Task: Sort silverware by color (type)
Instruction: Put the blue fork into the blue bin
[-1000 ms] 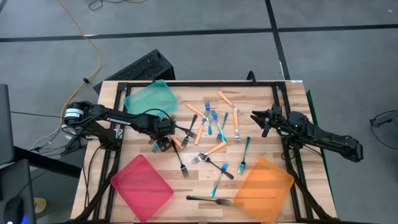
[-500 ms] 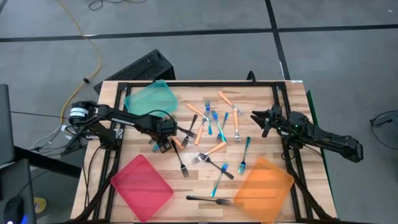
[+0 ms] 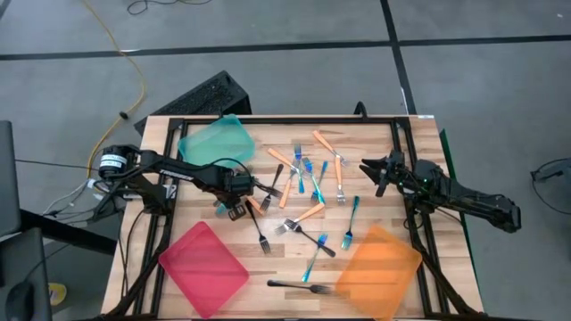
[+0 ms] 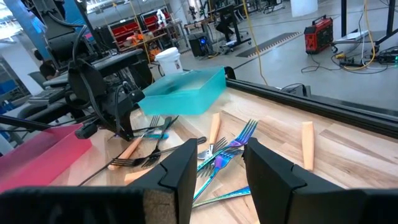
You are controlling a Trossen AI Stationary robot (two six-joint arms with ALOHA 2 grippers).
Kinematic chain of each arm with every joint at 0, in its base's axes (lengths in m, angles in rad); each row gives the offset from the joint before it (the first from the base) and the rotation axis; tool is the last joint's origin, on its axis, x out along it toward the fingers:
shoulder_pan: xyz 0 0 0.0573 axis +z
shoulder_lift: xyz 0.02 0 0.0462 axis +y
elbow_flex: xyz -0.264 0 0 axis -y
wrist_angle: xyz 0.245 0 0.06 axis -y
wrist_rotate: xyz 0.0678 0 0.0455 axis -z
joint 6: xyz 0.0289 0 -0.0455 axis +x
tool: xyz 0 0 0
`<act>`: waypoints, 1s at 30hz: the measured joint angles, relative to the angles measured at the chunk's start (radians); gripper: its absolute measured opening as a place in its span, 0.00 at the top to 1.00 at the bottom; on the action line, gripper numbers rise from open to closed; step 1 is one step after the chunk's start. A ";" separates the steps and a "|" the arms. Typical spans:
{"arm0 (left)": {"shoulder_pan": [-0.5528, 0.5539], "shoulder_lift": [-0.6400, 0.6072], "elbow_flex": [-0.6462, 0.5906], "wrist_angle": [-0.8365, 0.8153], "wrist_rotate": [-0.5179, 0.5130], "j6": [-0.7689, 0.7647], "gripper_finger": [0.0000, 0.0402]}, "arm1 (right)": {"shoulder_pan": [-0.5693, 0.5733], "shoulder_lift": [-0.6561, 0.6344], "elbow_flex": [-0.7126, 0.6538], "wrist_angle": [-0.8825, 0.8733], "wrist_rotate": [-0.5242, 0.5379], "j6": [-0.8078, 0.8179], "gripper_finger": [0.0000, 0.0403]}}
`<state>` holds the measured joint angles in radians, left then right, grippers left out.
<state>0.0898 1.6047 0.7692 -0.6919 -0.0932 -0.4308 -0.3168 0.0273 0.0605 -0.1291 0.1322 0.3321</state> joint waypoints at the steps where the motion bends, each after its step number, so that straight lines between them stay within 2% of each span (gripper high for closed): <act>1: 0.000 0.000 0.000 -0.001 -0.001 0.010 0.96 | 0.000 0.000 0.000 0.000 0.000 0.003 0.62; 30: 0.001 0.009 0.168 -0.053 0.007 0.121 1.00 | 0.000 0.000 0.000 0.000 0.000 0.009 0.62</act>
<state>0.0906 1.6138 0.9369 -0.7447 -0.0863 -0.3097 -0.3168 0.0273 0.0605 -0.1291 0.1322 0.3416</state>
